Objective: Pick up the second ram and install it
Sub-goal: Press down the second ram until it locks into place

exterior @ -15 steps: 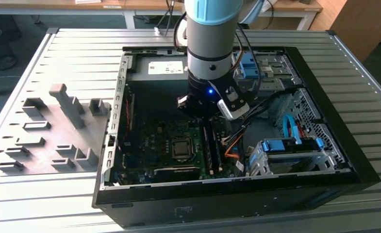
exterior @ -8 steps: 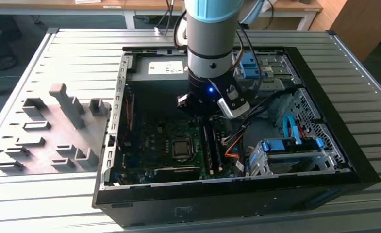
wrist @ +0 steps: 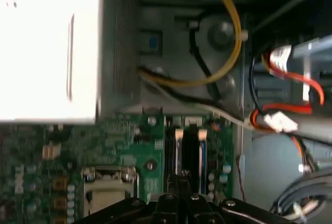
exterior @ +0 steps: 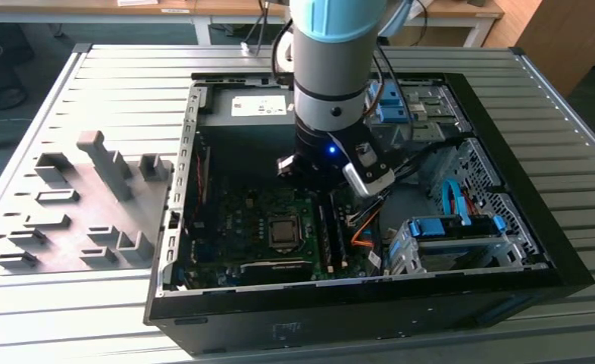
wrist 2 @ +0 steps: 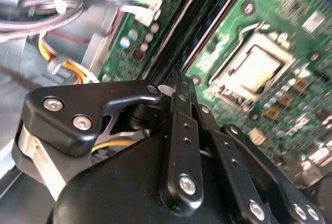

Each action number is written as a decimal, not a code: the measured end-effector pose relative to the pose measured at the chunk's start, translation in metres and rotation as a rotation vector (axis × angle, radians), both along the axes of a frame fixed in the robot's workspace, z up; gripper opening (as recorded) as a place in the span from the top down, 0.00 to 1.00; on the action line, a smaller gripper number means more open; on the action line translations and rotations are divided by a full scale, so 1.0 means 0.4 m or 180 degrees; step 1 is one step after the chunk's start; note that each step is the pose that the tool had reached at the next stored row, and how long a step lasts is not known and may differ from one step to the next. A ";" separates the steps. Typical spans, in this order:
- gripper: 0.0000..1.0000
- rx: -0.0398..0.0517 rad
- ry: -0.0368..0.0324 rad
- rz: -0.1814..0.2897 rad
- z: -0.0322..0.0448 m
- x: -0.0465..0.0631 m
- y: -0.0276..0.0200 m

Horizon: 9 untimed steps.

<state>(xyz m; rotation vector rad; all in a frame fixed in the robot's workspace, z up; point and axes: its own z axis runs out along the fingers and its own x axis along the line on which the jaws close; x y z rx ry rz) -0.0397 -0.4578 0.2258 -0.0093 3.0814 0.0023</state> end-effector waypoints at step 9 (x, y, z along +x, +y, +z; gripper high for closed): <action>0.90 -0.0152 0.0000 0.0000 -0.003 0.000 -0.069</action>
